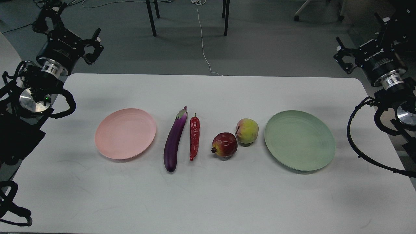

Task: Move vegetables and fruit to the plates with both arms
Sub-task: 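Raise the right arm and swing it toward the table, then lower the right gripper onto the yellow-green peach and grasp it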

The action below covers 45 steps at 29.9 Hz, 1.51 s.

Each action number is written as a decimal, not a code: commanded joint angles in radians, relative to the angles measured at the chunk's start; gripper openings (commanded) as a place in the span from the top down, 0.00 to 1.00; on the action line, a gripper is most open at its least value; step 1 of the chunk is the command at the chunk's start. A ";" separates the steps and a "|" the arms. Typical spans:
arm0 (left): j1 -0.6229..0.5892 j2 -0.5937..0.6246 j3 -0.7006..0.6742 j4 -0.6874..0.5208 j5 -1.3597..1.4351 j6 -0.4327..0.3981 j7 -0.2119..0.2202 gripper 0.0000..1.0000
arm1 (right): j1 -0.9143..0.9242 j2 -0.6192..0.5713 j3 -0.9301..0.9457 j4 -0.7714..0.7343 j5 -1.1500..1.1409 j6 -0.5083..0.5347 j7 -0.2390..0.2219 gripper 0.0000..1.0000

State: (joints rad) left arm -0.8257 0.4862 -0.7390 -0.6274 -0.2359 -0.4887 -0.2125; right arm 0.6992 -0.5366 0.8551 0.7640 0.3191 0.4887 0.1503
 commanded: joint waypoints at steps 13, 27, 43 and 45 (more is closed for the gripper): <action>0.016 0.003 -0.013 0.000 0.001 0.000 0.001 0.02 | 0.190 -0.163 -0.212 0.054 -0.043 0.000 0.000 0.01; 0.000 0.011 -0.005 0.000 0.003 0.000 0.007 0.02 | 0.936 0.002 -1.105 0.112 -0.366 0.000 0.000 0.01; 0.003 0.052 -0.005 -0.002 0.001 0.000 0.001 0.02 | 0.993 0.434 -1.547 0.110 -0.828 0.000 -0.001 0.02; 0.005 0.054 -0.008 -0.002 0.001 0.000 0.001 0.02 | 0.973 0.452 -1.574 0.107 -0.854 0.000 -0.001 0.03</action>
State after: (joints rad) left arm -0.8226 0.5353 -0.7442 -0.6287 -0.2347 -0.4887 -0.2117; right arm 1.6962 -0.1112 -0.6805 0.8757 -0.5029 0.4889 0.1487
